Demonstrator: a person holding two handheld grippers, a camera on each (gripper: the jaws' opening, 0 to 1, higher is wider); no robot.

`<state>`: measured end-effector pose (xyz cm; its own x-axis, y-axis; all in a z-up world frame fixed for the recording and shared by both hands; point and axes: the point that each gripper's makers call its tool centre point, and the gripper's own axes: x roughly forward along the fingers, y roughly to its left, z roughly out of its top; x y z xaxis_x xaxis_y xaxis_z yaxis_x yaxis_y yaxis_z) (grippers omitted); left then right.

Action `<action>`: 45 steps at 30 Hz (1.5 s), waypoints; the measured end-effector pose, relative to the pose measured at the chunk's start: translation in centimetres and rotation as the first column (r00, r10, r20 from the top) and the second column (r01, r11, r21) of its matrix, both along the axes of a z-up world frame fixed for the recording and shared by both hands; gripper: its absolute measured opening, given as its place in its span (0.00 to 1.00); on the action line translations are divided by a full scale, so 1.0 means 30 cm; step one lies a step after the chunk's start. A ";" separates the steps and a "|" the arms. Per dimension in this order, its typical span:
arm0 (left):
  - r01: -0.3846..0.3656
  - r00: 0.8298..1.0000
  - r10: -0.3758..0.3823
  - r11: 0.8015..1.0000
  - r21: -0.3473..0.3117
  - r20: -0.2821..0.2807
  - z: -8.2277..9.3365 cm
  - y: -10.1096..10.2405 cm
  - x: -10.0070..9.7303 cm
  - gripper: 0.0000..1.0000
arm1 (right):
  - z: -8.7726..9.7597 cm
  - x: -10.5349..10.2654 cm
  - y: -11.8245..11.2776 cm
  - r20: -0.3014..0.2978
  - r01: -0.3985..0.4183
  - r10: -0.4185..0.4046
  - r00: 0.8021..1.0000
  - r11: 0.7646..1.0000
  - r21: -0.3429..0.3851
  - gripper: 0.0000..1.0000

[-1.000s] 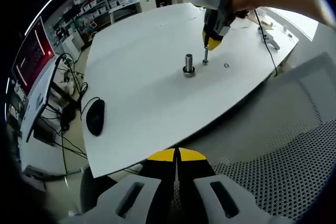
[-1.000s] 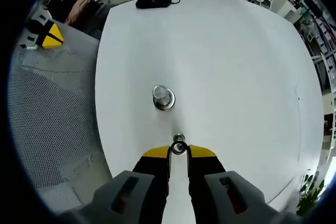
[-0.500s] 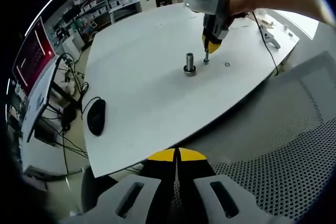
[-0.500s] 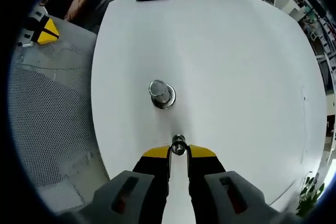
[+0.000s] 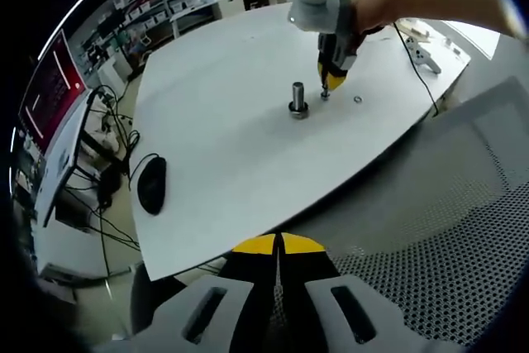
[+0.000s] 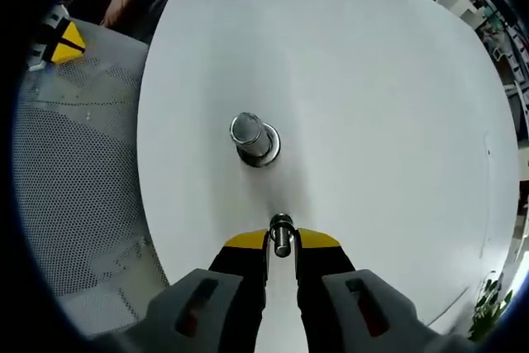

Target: Place the washer onto the threaded stud by aligning its center hole with the stud, sliding it down to the base, and recovering from edge contact or off-axis alignment until the washer reaches the visible bottom stop.

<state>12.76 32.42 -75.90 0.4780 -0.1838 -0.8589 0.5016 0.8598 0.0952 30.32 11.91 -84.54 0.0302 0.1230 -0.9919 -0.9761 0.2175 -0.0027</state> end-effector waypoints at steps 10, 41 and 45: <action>-0.002 1.000 0.002 1.000 0.003 0.002 0.000 0.002 0.001 0.00 | -0.039 0.003 -0.005 0.009 -0.008 0.008 1.000 1.000 -0.023 0.14; 0.002 1.000 -0.002 1.000 0.005 0.009 0.002 0.001 0.003 0.00 | 0.025 -0.010 0.010 0.048 0.101 -0.107 0.993 0.989 0.109 0.27; 0.002 1.000 -0.002 1.000 0.007 0.011 0.003 0.002 0.004 0.00 | 0.047 -0.008 -0.010 0.078 0.113 -0.125 0.989 0.984 0.137 0.28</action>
